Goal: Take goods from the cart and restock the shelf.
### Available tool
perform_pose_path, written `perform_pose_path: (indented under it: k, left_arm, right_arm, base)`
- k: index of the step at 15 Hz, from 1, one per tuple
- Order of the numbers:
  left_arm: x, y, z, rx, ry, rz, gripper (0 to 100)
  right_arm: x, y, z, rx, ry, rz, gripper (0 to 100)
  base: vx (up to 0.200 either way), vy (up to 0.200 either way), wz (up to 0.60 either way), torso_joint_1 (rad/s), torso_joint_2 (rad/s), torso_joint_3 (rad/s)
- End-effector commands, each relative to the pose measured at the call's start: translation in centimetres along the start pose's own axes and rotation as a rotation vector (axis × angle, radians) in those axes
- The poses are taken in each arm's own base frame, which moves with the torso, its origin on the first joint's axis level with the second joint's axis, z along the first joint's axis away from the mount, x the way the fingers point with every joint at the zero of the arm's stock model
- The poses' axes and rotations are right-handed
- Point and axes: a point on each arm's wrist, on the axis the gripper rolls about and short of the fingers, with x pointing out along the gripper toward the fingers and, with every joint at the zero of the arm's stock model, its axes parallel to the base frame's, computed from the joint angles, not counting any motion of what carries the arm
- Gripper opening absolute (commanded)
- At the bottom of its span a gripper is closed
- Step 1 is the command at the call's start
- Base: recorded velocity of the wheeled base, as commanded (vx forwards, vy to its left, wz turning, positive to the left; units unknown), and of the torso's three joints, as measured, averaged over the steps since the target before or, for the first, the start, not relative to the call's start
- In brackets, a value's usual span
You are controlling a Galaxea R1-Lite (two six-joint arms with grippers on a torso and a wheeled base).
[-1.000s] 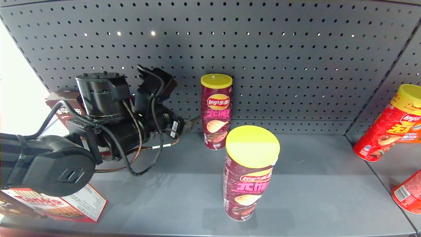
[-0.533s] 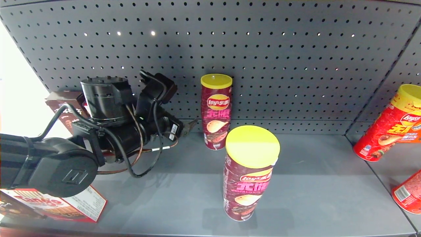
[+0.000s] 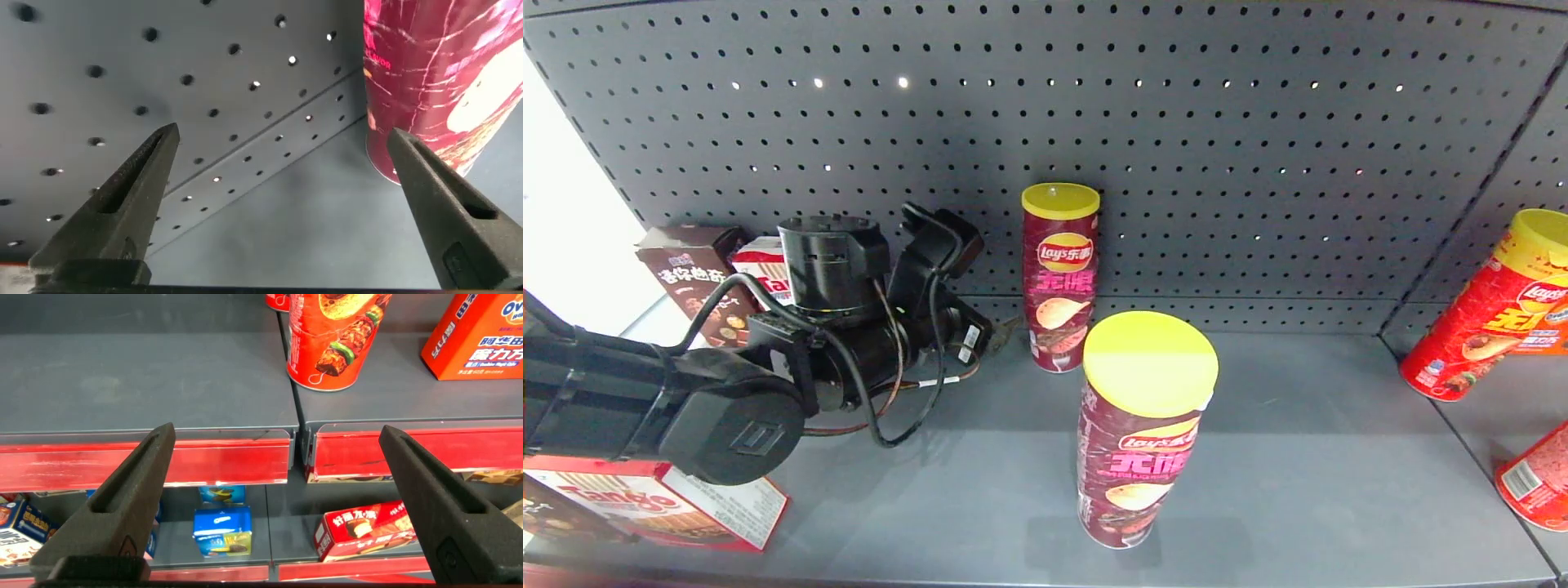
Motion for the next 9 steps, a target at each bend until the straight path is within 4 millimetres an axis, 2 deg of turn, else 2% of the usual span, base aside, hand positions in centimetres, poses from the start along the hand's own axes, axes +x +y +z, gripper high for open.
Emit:
perform_pose_path:
  k: [1, 9]
  left_arm:
    - [0.5, -0.3, -0.2, 0.001, 0.006, -0.001, 100]
    - [1.4, -1.5, 0.8, 0.008, -0.028, -0.031, 100]
  right_arm:
    - [0.0, 0.0, 0.0, -0.001, 0.002, 0.000, 100]
    - [0.0, 0.0, 0.0, -0.001, 0.002, 0.000, 100]
  base:
    - [0.000, 0.000, 0.00, 0.000, 0.00, 0.000]
    - [0.000, 0.000, 0.00, 0.000, 0.00, 0.000]
